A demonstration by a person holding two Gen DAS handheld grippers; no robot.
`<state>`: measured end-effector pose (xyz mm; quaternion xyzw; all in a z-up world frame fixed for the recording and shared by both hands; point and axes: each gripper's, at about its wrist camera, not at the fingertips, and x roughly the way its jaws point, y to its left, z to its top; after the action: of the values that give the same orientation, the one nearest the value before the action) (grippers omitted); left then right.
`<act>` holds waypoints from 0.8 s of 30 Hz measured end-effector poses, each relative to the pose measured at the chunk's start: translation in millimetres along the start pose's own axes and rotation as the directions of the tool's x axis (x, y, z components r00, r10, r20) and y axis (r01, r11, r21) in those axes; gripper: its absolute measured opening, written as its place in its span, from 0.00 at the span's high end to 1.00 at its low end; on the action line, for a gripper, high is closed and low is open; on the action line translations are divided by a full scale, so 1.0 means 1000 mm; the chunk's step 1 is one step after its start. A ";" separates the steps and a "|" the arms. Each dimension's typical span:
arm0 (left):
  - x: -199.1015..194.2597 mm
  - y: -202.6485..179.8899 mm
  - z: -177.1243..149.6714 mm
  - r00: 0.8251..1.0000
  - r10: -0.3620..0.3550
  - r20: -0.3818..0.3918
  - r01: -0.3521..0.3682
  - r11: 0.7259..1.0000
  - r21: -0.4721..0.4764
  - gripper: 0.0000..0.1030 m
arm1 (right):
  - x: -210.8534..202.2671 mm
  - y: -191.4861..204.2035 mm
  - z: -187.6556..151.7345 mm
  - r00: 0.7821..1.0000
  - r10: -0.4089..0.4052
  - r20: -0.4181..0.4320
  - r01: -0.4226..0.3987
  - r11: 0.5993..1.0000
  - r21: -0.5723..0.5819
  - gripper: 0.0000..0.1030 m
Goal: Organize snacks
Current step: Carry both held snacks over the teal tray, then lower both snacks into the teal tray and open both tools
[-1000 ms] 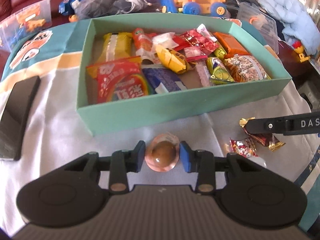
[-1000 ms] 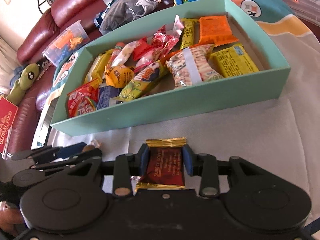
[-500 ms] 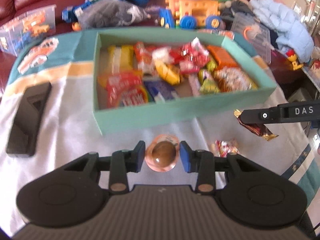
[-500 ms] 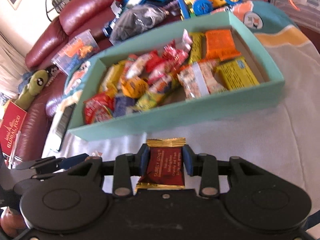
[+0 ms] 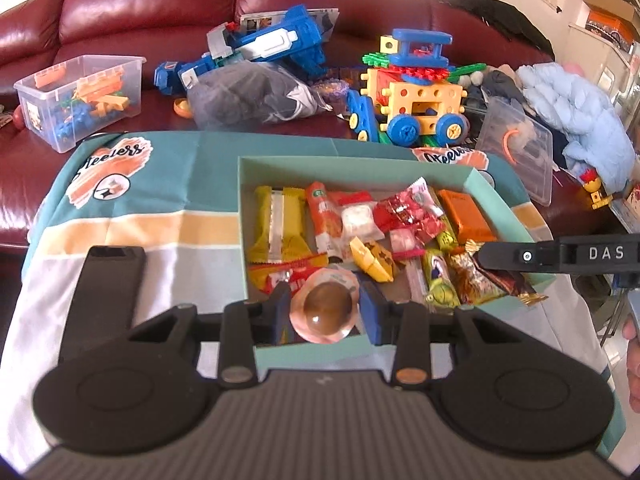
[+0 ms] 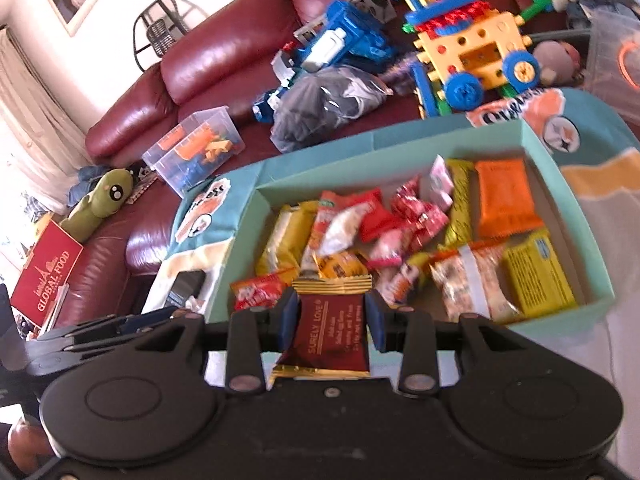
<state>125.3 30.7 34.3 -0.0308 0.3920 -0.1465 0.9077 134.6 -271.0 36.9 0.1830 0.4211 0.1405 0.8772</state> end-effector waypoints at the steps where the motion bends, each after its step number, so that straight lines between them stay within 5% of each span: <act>1: 0.003 0.000 0.001 1.000 0.001 -0.002 -0.001 1.000 -0.001 0.65 | 0.003 0.002 0.003 1.000 0.000 -0.001 0.000 1.000 -0.006 0.65; 24: 0.050 0.012 0.009 0.998 0.029 -0.057 -0.030 0.999 -0.017 0.64 | 0.069 -0.001 0.016 0.998 -0.014 -0.056 0.015 1.000 0.028 0.65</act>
<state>167.5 27.5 3.1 -0.0292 0.4196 -0.1305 0.8978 188.9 -247.8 -2.0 0.1882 0.4489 0.1332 0.8634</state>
